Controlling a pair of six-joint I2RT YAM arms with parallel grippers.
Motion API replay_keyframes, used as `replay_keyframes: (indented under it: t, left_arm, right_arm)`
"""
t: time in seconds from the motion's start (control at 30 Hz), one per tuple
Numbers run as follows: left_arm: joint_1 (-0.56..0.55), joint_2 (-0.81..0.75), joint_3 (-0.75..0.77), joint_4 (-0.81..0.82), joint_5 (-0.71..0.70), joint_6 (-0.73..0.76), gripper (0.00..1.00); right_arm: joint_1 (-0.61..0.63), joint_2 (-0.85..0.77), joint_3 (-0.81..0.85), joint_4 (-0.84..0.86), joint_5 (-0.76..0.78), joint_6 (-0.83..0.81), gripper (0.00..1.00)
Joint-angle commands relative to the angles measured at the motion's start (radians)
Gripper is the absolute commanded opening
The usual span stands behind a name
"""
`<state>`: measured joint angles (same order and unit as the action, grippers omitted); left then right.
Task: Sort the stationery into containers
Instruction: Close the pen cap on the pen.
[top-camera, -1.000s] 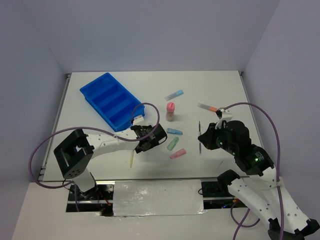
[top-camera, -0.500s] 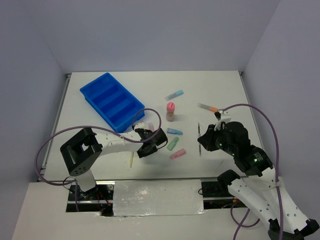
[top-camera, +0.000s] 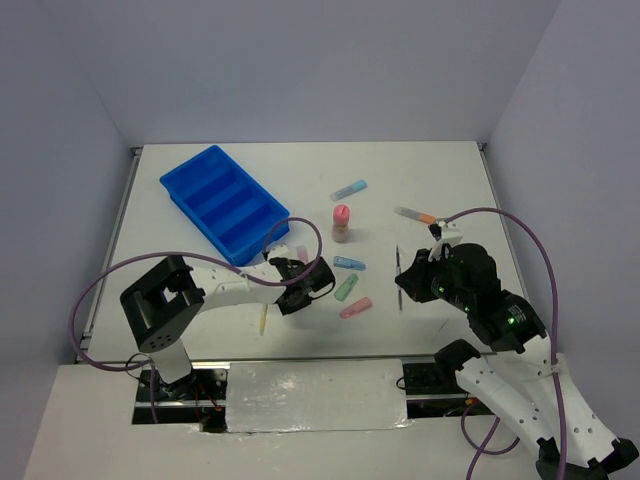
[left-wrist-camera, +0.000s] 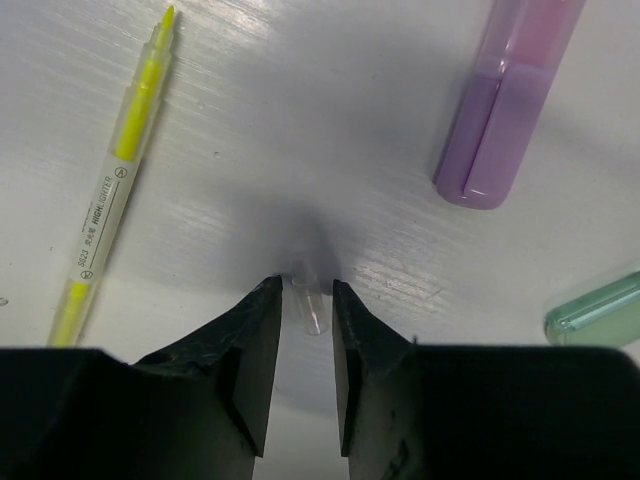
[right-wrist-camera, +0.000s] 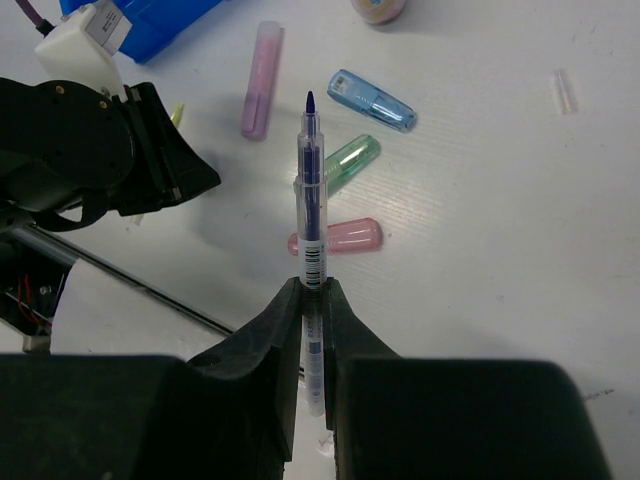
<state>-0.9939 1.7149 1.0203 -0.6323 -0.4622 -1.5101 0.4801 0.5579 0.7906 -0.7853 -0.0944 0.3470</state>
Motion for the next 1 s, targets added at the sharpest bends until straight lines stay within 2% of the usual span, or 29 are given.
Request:
replay_keyframes:
  t: [0.0,0.2,0.4,0.57,0.73,0.8,0.93,0.97]
  left_arm:
    - [-0.006,0.031,-0.043,0.008,0.051,-0.030,0.38]
    - [-0.006,0.026,-0.100,0.071,0.112,-0.016,0.24]
    - [-0.009,-0.011,-0.150,0.115,0.132,-0.001,0.01]
    - [-0.031,-0.095,-0.137,0.060,0.071,0.027,0.00]
    - [-0.081,-0.225,-0.066,-0.035,-0.075,0.074,0.00]
    - [-0.103,-0.305,-0.060,-0.023,-0.136,0.108,0.00]
    - [-0.117,-0.525,-0.098,0.097,-0.203,0.276,0.00]
    - [-0.117,-0.572,-0.138,0.179,-0.211,0.307,0.00]
  right_arm:
    - [0.008,-0.015,-0.010,0.038,-0.008,-0.009,0.00]
    - [0.008,-0.029,-0.008,0.037,-0.013,-0.009,0.00]
    - [0.008,-0.039,-0.016,0.055,-0.063,-0.017,0.00]
    - [0.008,-0.067,-0.051,0.096,-0.128,-0.010,0.00]
    - [0.008,-0.073,-0.115,0.184,-0.235,0.003,0.00]
    - [0.012,-0.079,-0.145,0.250,-0.270,0.017,0.00]
    - [0.084,-0.102,-0.224,0.397,-0.257,0.081,0.00]
    - [0.109,-0.105,-0.240,0.429,-0.248,0.098,0.00]
